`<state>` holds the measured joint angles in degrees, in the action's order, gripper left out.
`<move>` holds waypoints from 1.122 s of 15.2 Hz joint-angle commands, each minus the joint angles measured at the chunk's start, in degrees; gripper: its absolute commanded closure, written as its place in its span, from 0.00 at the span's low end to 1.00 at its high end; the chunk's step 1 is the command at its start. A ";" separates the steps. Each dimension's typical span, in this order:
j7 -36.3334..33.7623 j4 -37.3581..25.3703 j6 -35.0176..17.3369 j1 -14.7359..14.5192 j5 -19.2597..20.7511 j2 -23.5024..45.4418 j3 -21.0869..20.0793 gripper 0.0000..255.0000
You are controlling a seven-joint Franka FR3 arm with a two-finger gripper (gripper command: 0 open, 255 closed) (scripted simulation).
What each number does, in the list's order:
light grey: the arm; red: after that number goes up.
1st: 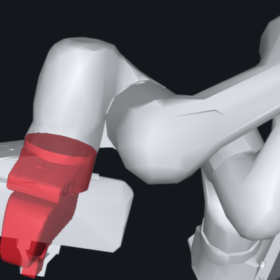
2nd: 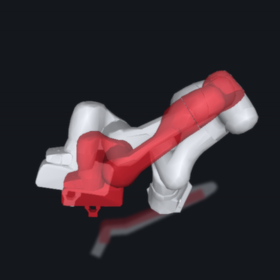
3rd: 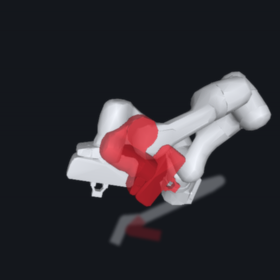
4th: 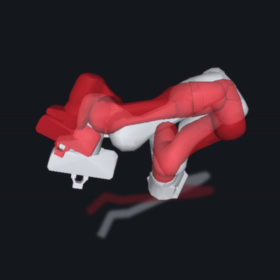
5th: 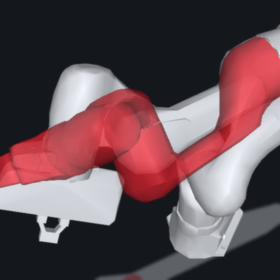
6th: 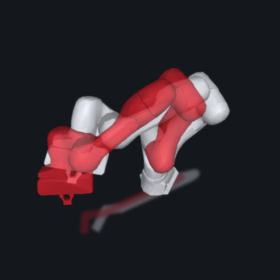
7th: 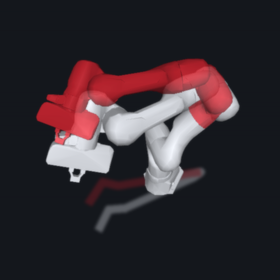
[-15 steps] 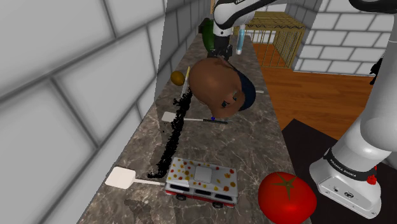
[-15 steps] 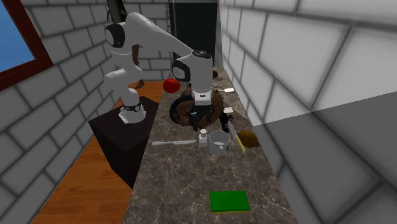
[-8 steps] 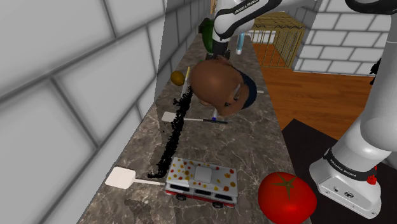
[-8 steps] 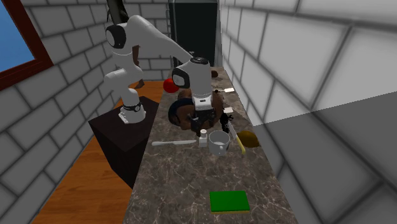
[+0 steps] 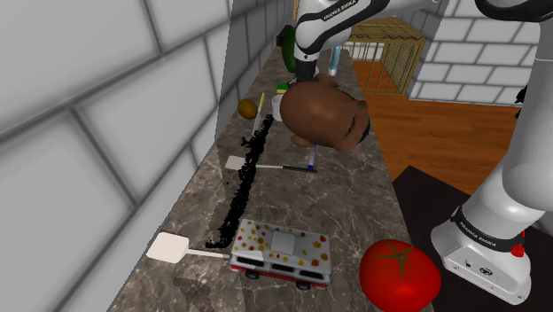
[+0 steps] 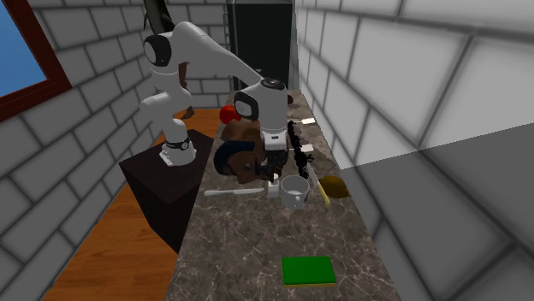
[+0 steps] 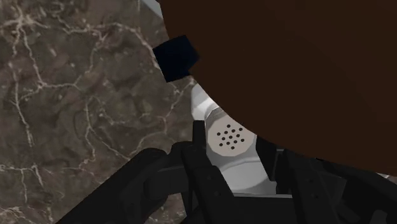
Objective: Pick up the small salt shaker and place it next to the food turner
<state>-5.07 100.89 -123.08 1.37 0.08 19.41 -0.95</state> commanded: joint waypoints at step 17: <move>0.10 -3.13 8.12 0.11 0.05 -2.24 0.10 1.00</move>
<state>-4.82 98.08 -115.54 1.58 0.12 17.42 -0.80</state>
